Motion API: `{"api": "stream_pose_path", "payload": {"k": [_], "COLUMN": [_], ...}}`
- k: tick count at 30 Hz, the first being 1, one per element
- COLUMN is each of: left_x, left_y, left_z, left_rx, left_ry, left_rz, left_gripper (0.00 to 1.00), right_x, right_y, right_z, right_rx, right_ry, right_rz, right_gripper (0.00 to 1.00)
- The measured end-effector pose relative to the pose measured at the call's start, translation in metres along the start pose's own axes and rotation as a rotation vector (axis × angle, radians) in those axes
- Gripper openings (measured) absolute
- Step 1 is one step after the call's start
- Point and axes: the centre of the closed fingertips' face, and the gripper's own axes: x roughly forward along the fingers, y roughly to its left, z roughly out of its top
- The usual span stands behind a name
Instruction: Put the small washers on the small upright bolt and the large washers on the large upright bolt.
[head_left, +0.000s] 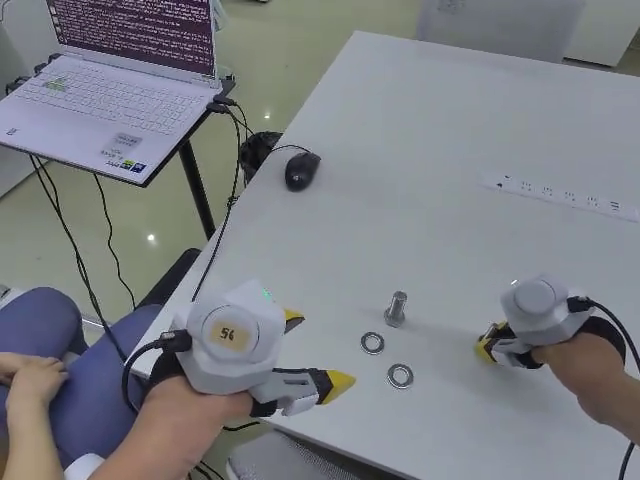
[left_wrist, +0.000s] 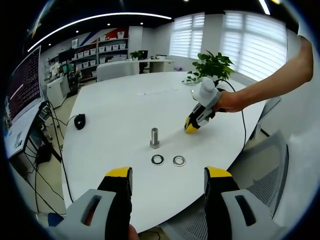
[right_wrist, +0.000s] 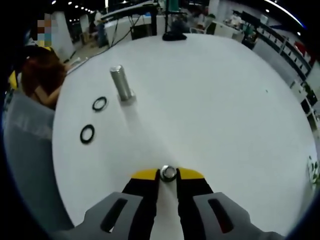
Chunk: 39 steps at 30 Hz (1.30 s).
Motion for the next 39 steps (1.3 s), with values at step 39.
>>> {"api": "stream_pose_path", "payload": {"k": [39], "left_x": [-0.003], "left_y": [0.001], "left_z": [0.001], "left_rx": [0.025], "left_ry": [-0.025], "left_rz": [-0.044], "left_gripper": [0.57], "right_x": [0.018], "right_y": [0.138], "right_z": [0.042], "right_rx": [-0.370], "right_ry": [-0.035], "right_rz": [0.272], "right_gripper": [0.29]}}
